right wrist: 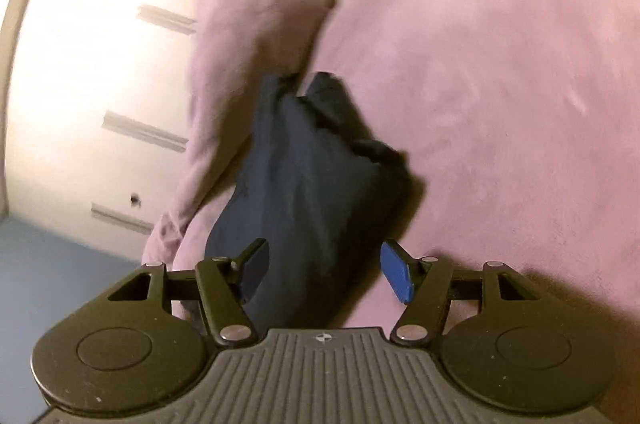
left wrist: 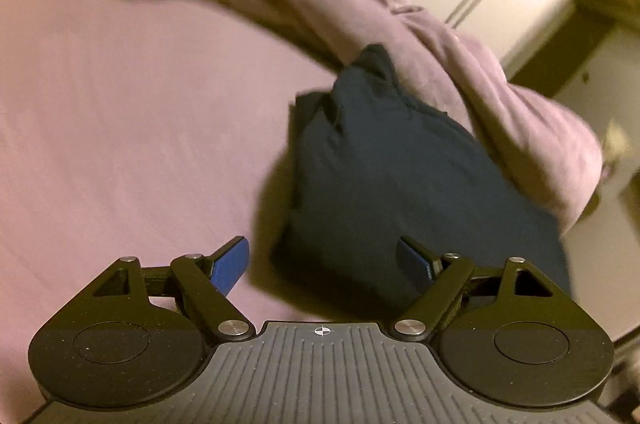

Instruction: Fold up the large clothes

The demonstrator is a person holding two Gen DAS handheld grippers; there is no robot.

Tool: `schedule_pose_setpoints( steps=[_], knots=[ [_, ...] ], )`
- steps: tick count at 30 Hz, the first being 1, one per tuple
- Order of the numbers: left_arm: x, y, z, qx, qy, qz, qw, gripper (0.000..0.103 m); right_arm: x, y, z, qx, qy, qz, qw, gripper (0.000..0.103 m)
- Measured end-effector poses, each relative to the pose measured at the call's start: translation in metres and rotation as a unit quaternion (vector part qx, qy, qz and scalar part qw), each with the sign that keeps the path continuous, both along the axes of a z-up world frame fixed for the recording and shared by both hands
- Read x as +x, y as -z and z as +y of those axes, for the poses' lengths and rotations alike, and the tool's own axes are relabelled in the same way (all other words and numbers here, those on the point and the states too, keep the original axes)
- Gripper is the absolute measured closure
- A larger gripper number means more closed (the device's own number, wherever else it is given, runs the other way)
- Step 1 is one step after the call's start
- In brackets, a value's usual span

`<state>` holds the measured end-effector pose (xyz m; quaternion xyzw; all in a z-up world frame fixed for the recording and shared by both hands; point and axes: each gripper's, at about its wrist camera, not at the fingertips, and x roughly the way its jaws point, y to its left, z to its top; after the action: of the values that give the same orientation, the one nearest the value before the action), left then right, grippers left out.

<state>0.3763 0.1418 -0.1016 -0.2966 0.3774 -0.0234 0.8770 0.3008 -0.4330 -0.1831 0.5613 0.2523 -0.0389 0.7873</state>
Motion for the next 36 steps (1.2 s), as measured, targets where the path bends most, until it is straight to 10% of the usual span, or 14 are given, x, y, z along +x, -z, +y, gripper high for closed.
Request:
schedule_pose_setpoints(
  steps=[12, 24, 36],
  knots=[
    [0.051, 0.034, -0.003, -0.071, -0.040, 0.037, 0.9960, 0.034, 0.046, 0.033, -0.007, 0.079, 0.047, 0.012, 0.996, 0.041],
    [0.051, 0.026, 0.000, -0.087, -0.019, 0.027, 0.9957, 0.065, 0.078, 0.021, 0.008, 0.008, 0.060, 0.048, 0.997, 0.058],
    [0.016, -0.030, -0.005, -0.076, 0.046, -0.015, 0.9959, 0.074, 0.054, -0.032, 0.023, -0.107, 0.038, 0.024, 0.993, 0.080]
  ],
)
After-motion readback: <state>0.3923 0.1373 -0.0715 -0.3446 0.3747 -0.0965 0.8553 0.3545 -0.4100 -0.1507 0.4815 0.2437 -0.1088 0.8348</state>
